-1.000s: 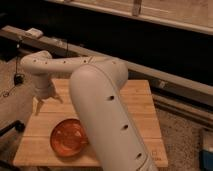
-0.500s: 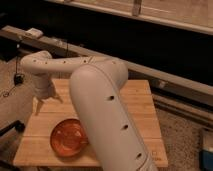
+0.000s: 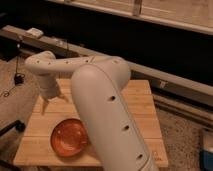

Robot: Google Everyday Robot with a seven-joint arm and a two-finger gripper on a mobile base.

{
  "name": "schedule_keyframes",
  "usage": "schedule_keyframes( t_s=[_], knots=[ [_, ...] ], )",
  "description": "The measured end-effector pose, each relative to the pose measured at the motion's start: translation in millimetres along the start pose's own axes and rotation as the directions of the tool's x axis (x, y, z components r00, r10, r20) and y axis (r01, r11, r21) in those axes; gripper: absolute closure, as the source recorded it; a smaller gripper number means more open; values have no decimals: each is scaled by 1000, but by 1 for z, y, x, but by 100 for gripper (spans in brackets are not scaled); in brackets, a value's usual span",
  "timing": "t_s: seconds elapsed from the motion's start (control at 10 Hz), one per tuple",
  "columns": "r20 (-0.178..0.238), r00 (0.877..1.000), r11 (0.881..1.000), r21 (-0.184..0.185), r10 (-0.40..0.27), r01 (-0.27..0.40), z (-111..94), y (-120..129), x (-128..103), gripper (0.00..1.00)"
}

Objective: Place the bottle in the ceramic bowl

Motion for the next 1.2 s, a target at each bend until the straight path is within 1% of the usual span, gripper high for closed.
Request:
schedule_keyframes(
  t_s=[0.2, 0.3, 0.4, 0.5, 0.6, 0.7, 0.9, 1.2],
  knots=[
    [-9, 997, 997, 26, 73, -73, 12, -47, 22, 20],
    [-14, 993, 993, 37, 114, -114, 20, -73, 33, 20],
    [-20, 989, 989, 47, 144, -143, 26, -91, 40, 20],
    [-27, 979, 978, 64, 203, -201, 38, -121, 49, 20],
    [-31, 969, 967, 78, 244, -241, 44, -139, 52, 20],
    [-34, 960, 958, 91, 277, -273, 50, -154, 54, 20],
    [-33, 951, 948, 99, 306, -302, 58, -170, 54, 20],
    [-23, 942, 938, 96, 335, -332, 71, -188, 53, 20]
  ],
)
